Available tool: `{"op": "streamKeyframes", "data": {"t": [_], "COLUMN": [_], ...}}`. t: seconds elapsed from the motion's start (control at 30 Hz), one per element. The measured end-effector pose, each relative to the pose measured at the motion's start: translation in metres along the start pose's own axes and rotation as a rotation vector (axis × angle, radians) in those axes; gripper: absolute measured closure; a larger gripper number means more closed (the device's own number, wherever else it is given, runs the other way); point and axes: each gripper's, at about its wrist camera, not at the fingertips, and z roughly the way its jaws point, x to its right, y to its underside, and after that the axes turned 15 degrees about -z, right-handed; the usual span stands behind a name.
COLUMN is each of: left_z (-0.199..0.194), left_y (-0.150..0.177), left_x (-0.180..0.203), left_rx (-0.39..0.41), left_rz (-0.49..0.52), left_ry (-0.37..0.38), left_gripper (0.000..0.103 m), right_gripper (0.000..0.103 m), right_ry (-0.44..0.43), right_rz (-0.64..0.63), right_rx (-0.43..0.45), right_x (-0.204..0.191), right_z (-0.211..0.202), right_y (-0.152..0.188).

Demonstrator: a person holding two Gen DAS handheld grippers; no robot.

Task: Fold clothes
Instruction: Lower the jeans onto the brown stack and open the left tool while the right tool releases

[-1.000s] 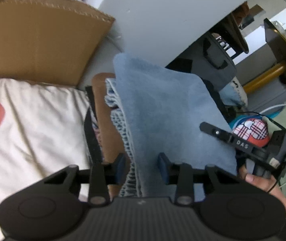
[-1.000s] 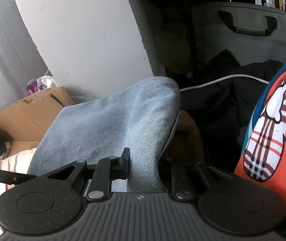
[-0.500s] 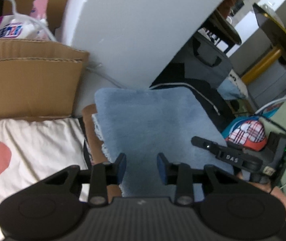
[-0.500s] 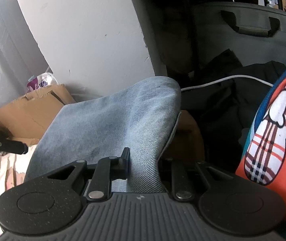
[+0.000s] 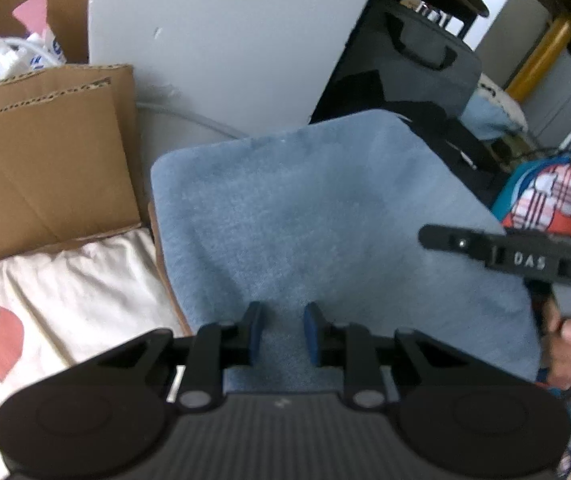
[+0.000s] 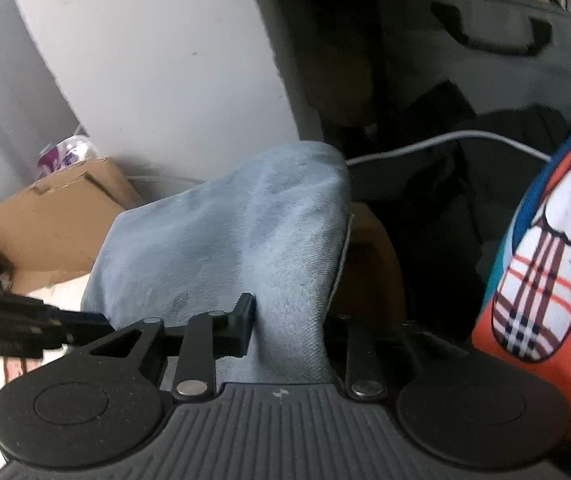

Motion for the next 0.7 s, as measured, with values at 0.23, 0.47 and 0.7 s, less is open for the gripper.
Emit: {"op": "streamKeyframes", "data": {"t": [0.23,0.47,0.7], "left_z": [0.0,0.002,0.004], "left_y": [0.009,0.013,0.011], "left_x": [-0.001,0.004,0.007], "left_rx": [0.013,0.025,0.008], "left_rz": [0.036,0.067,0.089], "left_ry": [-0.013,-0.033,-0.047], "left_gripper": [0.077,0.076,0.075], "right_gripper": [0.052,0.052,0.053], "right_ry": [0.108,0.12,0.048], "right_rz": [-0.02,-0.055,-0.187], "right_rx": [-0.026,0.03,0.077], "right_x": [-0.007,-0.02,-0.057], "right_z": [-0.008,-0.024,-0.024], "right_y": [0.002,0.002,0.004]}}
